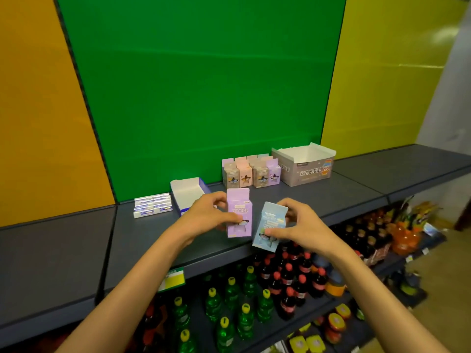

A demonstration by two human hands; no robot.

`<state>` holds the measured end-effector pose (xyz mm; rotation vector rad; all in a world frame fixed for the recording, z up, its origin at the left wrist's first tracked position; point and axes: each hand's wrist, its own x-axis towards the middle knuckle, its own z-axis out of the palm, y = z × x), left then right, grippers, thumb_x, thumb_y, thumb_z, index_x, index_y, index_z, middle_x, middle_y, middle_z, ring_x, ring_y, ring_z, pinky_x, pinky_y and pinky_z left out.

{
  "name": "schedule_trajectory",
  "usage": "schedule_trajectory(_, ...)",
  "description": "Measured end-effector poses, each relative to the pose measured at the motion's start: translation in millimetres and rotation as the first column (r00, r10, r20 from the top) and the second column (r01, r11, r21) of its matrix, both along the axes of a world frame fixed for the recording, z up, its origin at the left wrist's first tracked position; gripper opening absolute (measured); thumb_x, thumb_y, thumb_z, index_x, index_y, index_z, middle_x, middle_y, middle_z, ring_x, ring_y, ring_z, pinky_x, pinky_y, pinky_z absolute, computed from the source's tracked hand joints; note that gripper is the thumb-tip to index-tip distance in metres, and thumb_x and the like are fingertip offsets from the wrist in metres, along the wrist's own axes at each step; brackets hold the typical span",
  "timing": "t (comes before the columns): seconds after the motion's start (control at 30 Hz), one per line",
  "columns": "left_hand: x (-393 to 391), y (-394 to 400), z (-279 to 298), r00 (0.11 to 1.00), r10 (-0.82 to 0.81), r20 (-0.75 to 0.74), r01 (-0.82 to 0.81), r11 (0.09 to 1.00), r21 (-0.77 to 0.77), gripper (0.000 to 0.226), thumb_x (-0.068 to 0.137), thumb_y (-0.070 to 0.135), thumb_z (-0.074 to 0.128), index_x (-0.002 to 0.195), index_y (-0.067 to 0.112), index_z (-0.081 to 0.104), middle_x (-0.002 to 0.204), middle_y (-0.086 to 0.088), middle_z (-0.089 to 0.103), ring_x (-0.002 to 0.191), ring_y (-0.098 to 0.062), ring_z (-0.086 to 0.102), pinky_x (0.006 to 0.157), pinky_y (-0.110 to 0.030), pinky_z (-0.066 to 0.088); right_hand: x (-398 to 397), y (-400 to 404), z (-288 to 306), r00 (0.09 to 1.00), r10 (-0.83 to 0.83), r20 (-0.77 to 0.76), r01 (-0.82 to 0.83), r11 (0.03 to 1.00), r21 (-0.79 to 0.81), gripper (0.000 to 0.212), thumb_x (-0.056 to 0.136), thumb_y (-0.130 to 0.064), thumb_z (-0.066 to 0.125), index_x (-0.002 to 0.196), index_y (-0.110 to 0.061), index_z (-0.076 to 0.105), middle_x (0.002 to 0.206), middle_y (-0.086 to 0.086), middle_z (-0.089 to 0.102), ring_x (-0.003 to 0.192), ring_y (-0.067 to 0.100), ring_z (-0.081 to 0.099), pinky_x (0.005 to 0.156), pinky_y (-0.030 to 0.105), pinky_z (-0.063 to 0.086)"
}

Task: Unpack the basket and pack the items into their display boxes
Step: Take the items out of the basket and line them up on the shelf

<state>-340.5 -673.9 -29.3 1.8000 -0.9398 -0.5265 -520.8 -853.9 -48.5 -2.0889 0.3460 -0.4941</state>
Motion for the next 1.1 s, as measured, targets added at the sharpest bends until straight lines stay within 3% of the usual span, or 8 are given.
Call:
schedule_trajectory(0.1, 18, -25, 0, 0.997, 0.055, 0.055, -0.055, 0.998, 0.004, 0.042, 0.070, 0.019, 0.090, 0.107, 0.018, 0.069, 0.096, -0.005, 0.074, 0.089, -0.018, 0.073, 0.082, -0.039, 0.060, 17, -26, 2, 0.999, -0.025, -0.035, 0.020, 0.989, -0.147, 0.043, 0.066, -0.023, 0.092, 0.096, -0.023, 0.061, 0.092, -0.007, 0.073, 0.085, 0.006, 0.068, 0.076, 0.031, 0.058)
schedule_trajectory(0.2, 40, -47, 3, 0.982, 0.110, 0.153, -0.117, 0.992, 0.039, 0.037, 0.069, 0.028, 0.090, 0.098, 0.024, 0.067, 0.085, 0.007, 0.074, 0.079, -0.007, 0.068, 0.070, -0.029, 0.049, 44, -51, 8, 0.999, -0.030, -0.044, 0.016, 0.959, -0.284, 0.042, 0.066, -0.026, 0.092, 0.094, -0.022, 0.061, 0.095, -0.008, 0.069, 0.086, 0.009, 0.065, 0.074, 0.029, 0.055)
schedule_trajectory(0.37, 89, -80, -2, 0.941, 0.233, 0.246, -0.262, 0.961, 0.090, 0.044, 0.068, 0.030, 0.091, 0.099, 0.018, 0.063, 0.093, 0.002, 0.073, 0.089, -0.017, 0.068, 0.083, -0.038, 0.054, 102, -97, 17, 0.994, -0.041, -0.104, -0.025, 0.825, -0.565, 0.045, 0.068, -0.035, 0.089, 0.097, -0.024, 0.057, 0.098, -0.006, 0.061, 0.086, 0.015, 0.056, 0.068, 0.034, 0.046)
schedule_trajectory(0.6, 135, -130, -9, 0.897, 0.249, 0.365, -0.334, 0.923, 0.192, 0.044, 0.070, 0.028, 0.090, 0.102, 0.016, 0.062, 0.093, -0.001, 0.072, 0.090, -0.021, 0.067, 0.082, -0.037, 0.052, 178, -142, 21, 0.984, -0.066, -0.168, -0.068, 0.729, -0.681, 0.052, 0.071, -0.035, 0.087, 0.109, -0.016, 0.058, 0.111, 0.005, 0.061, 0.099, 0.023, 0.057, 0.083, 0.039, 0.049)
schedule_trajectory(0.83, 156, -158, -19, 0.869, 0.297, 0.396, -0.388, 0.906, 0.172, 0.043, 0.072, 0.025, 0.088, 0.105, 0.017, 0.061, 0.085, 0.002, 0.064, 0.079, -0.017, 0.060, 0.053, -0.020, 0.033, 228, -162, 24, 0.983, -0.092, -0.158, -0.089, 0.517, -0.852, 0.058, 0.075, -0.049, 0.081, 0.118, -0.017, 0.058, 0.120, 0.004, 0.065, 0.111, 0.025, 0.048, 0.087, 0.040, 0.041)
schedule_trajectory(1.1, 164, -176, -36, 0.855, 0.342, 0.390, -0.422, 0.896, 0.139, 0.042, 0.073, 0.021, 0.088, 0.102, 0.016, 0.059, 0.084, 0.002, 0.064, 0.075, -0.013, 0.059, 0.054, -0.019, 0.035, 258, -176, 19, 0.986, -0.051, -0.160, -0.120, 0.452, -0.884, 0.059, 0.074, -0.052, 0.080, 0.120, -0.021, 0.058, 0.117, 0.001, 0.064, 0.112, 0.022, 0.044, 0.090, 0.038, 0.035)
